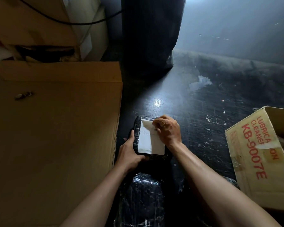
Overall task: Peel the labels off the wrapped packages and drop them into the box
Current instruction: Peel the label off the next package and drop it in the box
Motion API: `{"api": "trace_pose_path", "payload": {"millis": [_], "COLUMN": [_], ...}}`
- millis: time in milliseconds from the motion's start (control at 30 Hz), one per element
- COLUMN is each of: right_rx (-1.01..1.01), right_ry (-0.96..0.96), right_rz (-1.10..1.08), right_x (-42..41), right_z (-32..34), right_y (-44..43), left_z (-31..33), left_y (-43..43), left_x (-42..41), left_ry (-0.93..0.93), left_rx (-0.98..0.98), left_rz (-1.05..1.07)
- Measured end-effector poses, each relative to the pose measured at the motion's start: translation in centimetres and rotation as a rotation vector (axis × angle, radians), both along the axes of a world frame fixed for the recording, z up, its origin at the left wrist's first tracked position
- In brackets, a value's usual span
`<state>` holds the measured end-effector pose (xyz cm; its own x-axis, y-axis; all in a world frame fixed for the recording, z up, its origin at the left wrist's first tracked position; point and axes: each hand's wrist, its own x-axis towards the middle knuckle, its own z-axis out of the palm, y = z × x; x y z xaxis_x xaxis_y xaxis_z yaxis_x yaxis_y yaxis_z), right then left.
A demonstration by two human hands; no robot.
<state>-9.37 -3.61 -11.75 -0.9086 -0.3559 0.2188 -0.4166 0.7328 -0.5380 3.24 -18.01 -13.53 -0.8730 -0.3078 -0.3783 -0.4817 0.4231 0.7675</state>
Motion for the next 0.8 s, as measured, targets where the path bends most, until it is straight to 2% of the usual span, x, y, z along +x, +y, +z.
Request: {"api": "trace_pose_path", "payload": {"millis": [233, 800], "right_rx": [-0.037, -0.208], "right_ry": [0.008, -0.210], "right_rz": [0.030, -0.049], "right_x": [0.7, 1.2], "right_z": [0.3, 1.5], "right_y": [0.2, 0.8], "left_z": [0.1, -0.3], "left_y": [0.0, -0.2], "left_x": [-0.1, -0.3], "left_ry": [0.006, 0.017], "left_rx": [-0.016, -0.022], "left_rz": [-0.005, -0.027]}}
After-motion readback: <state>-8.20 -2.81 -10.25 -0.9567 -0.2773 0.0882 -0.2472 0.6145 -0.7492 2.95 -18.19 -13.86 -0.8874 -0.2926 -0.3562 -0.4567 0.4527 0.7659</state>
